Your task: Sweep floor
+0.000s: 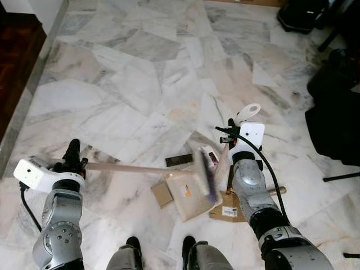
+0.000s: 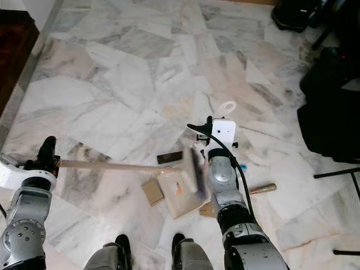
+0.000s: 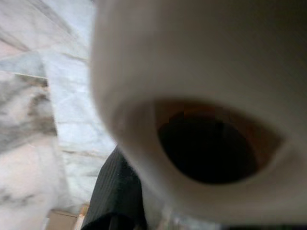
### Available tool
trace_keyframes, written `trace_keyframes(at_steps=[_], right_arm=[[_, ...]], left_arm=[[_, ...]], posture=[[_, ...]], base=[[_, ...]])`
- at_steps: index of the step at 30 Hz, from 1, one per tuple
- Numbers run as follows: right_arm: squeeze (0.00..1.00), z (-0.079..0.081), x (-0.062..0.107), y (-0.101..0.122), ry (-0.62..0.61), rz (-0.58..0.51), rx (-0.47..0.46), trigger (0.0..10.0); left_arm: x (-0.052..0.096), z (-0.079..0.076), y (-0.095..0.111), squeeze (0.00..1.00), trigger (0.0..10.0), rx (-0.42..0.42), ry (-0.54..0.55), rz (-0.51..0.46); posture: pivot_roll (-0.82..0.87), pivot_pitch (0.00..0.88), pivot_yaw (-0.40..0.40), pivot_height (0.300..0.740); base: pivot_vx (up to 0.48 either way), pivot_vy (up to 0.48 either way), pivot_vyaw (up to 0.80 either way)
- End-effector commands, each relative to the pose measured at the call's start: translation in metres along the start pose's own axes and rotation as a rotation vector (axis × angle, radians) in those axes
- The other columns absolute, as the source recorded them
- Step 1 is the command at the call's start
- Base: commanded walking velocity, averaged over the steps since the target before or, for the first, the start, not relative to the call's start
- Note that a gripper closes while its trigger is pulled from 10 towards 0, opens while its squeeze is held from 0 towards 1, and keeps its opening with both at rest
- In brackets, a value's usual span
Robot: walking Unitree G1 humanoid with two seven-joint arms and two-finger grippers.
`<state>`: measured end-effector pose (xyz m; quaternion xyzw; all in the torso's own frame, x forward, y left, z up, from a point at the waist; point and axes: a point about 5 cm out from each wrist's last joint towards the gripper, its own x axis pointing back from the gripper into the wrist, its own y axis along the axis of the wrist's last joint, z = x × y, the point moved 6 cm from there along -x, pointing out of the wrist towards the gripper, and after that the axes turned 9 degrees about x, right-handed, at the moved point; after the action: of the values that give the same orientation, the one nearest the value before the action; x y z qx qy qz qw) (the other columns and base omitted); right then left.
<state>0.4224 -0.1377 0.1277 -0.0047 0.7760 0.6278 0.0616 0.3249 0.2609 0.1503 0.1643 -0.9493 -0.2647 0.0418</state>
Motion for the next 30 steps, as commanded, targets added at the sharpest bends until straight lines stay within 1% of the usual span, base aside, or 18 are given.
trace_keyframes(at_steps=[1,2,3,5,6,8,9,12,15,17,18,19,20,21,24,25,26,30], right_arm=[[0.00,0.007,0.008,-0.022,0.026,0.083,0.011,10.0],[0.00,0.007,0.008,-0.022,0.028,0.083,0.011,10.0],[0.00,0.008,0.008,-0.022,0.030,0.083,0.012,10.0],[0.00,0.008,0.007,-0.022,0.030,0.083,0.013,10.0],[0.00,0.007,0.007,-0.022,0.027,0.083,0.014,10.0],[0.00,0.003,0.007,-0.021,0.015,0.075,0.015,10.0],[0.00,-0.001,0.005,-0.018,-0.003,0.065,0.015,10.0],[0.00,-0.006,0.004,-0.017,-0.015,0.058,0.020,10.0],[0.00,-0.011,0.002,-0.011,-0.031,0.030,0.053,10.0],[0.00,-0.012,0.001,-0.007,-0.037,0.014,0.070,10.0],[0.00,-0.013,0.001,-0.006,-0.038,0.008,0.068,10.0],[0.00,-0.013,-0.001,-0.002,-0.039,-0.005,0.078,10.0],[0.00,-0.013,-0.002,0.002,-0.041,-0.021,0.100,10.0],[0.00,-0.013,-0.002,0.002,-0.041,-0.021,0.100,10.0],[0.00,-0.015,-0.002,0.005,-0.054,-0.034,0.128,10.0],[0.00,-0.016,-0.003,0.006,-0.061,-0.036,0.139,10.0],[0.00,-0.018,-0.002,0.007,-0.070,-0.044,0.154,10.0],[0.00,-0.023,-0.003,0.007,-0.087,-0.042,0.172,10.0]], left_arm=[[0.005,0.000,0.016,0.00,10.0,-0.020,0.003,-0.053],[0.006,-0.003,0.022,0.00,10.0,-0.033,-0.009,-0.083],[0.010,-0.018,0.041,0.00,10.0,-0.058,-0.065,-0.172],[0.010,-0.022,0.044,0.00,10.0,-0.062,-0.078,-0.184],[0.012,-0.030,0.050,0.00,10.0,-0.100,-0.101,-0.209],[0.013,-0.038,0.056,0.00,10.0,-0.137,-0.131,-0.234],[0.014,-0.043,0.061,0.00,10.0,-0.175,-0.142,-0.261],[0.015,-0.044,0.069,0.00,10.0,-0.231,-0.131,-0.300],[0.015,-0.045,0.073,0.00,10.0,-0.289,-0.136,-0.321],[0.015,-0.045,0.073,0.00,10.0,-0.305,-0.139,-0.321],[0.015,-0.045,0.072,0.00,10.0,-0.330,-0.143,-0.317],[0.014,-0.043,0.069,0.00,10.0,-0.363,-0.145,-0.306],[0.013,-0.043,0.064,0.00,10.0,-0.439,-0.157,-0.289],[0.013,-0.043,0.064,0.00,10.0,-0.439,-0.157,-0.289],[0.010,-0.044,0.052,0.00,10.0,-0.538,-0.193,-0.251],[0.008,-0.043,0.044,0.00,10.0,-0.583,-0.208,-0.231],[0.006,-0.041,0.039,0.00,10.0,-0.597,-0.209,-0.218],[0.005,-0.039,0.033,0.00,10.0,-0.603,-0.205,-0.210]], posture=[[0.05,0.320,-0.087,0.740],[0.05,0.320,-0.087,0.740],[0.05,0.320,-0.087,0.740],[0.05,0.320,-0.087,0.740],[0.05,0.319,-0.090,0.740],[0.05,0.319,-0.090,0.740],[0.05,0.319,-0.090,0.740],[0.05,0.315,-0.091,0.740],[0.05,0.314,-0.091,0.740],[0.05,0.314,-0.091,0.740],[0.05,0.314,-0.093,0.740],[0.04,0.311,-0.094,0.740],[0.04,0.311,-0.095,0.740],[0.04,0.311,-0.095,0.740],[0.04,0.309,-0.099,0.740],[0.04,0.308,-0.100,0.740],[0.04,0.307,-0.101,0.740],[0.03,0.306,-0.102,0.740]], base=[[0.000,0.000,0.00],[0.000,0.000,0.00],[0.000,0.000,0.00],[0.000,0.000,0.00],[0.000,0.000,0.00],[0.000,0.000,0.00],[0.000,0.000,0.00],[0.000,0.000,0.00],[0.000,0.000,0.00],[0.000,0.000,0.00],[0.000,0.000,0.00],[0.000,0.000,0.00],[0.000,0.000,0.00],[0.000,0.000,0.00],[0.000,0.000,0.00],[0.000,0.000,0.00],[0.000,0.000,0.00],[0.000,0.000,0.00]])
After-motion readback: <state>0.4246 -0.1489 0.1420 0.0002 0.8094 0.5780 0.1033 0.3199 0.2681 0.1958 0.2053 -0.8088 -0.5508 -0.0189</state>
